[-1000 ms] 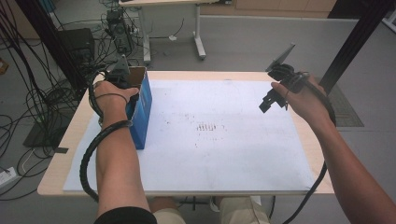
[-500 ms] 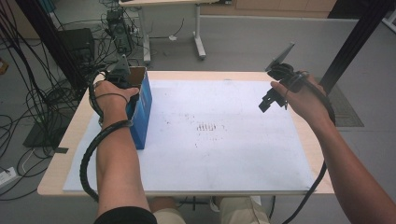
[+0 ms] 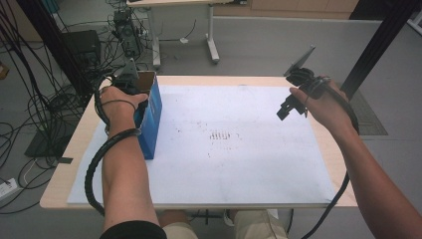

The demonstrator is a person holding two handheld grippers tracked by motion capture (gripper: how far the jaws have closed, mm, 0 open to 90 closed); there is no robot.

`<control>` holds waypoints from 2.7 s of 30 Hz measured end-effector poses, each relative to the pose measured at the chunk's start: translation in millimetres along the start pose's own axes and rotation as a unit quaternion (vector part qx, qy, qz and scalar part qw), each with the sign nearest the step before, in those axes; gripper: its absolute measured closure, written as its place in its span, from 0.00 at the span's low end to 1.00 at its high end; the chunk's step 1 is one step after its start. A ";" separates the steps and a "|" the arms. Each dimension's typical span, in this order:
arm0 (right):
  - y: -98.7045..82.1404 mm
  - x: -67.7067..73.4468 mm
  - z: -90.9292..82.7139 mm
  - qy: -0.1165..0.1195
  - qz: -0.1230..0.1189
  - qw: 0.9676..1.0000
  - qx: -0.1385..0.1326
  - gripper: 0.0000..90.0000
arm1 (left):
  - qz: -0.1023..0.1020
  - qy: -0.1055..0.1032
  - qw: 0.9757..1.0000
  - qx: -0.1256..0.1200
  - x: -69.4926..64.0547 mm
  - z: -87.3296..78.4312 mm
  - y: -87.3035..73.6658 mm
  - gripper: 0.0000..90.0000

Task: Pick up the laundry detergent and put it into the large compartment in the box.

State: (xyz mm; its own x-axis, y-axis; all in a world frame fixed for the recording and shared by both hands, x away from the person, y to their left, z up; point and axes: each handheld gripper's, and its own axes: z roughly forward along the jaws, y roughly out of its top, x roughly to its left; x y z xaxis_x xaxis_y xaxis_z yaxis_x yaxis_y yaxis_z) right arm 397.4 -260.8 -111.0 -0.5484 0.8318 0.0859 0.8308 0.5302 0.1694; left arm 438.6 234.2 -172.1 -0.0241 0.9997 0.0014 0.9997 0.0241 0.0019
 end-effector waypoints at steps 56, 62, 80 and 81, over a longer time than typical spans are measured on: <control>-1.9 1.8 -5.4 -0.002 -0.002 1.000 -0.006 0.09 | 0.000 0.003 1.000 -0.007 -2.8 -0.2 -4.6 0.40; -2.3 3.1 -7.2 -0.003 -0.001 1.000 -0.008 0.09 | 0.002 0.004 1.000 -0.007 -2.8 -0.3 -4.6 0.40; -1.2 1.9 -6.2 -0.003 -0.003 1.000 -0.006 0.09 | 0.000 0.003 1.000 -0.008 -1.9 -0.1 -4.0 0.40; -1.1 2.3 -6.6 -0.003 -0.003 1.000 -0.006 0.09 | 0.000 0.003 1.000 -0.008 -2.0 -0.1 -4.1 0.40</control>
State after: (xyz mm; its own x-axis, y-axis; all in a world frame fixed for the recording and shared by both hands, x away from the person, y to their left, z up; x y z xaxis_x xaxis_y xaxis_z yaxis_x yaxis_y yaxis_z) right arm 394.6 -260.6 -104.5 -0.5525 0.8298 0.0792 0.8265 0.5330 0.1812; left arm 434.6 232.1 -172.1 -0.0238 0.9997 0.0079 0.9996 0.0237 0.0178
